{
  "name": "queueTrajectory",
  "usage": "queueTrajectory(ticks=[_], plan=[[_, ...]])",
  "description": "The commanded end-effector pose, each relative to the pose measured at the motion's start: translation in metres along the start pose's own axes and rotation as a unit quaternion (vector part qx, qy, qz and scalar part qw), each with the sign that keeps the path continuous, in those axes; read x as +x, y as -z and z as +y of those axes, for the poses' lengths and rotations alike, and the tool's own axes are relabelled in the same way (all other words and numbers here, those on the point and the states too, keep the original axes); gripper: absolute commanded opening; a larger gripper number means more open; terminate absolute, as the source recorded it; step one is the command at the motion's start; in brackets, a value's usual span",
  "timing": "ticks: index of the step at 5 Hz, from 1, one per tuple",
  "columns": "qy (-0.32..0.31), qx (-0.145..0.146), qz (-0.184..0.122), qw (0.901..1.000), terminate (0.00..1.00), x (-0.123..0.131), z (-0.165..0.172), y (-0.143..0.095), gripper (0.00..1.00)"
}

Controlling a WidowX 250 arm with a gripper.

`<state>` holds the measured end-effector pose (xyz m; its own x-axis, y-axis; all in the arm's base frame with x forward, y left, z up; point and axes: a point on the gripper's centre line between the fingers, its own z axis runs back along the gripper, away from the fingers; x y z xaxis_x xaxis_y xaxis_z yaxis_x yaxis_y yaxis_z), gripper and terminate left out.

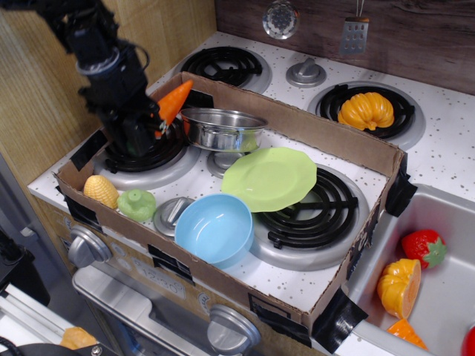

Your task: Put carrot on plate

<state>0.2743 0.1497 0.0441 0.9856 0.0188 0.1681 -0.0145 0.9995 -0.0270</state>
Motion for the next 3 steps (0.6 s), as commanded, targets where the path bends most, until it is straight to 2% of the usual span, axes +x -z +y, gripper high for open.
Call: queueTrajectory(ticks=[1, 2, 3], plan=[[0.021, 0.077, -0.018, 0.9966, 0.0, 0.038, -0.015, -0.069, 0.0], [-0.001, 0.091, -0.018, 0.9957, 0.0, 0.042, -0.031, -0.093, 0.0], [-0.018, 0.076, -0.022, 0.9967, 0.0, 0.033, -0.058, -0.099, 0.0]])
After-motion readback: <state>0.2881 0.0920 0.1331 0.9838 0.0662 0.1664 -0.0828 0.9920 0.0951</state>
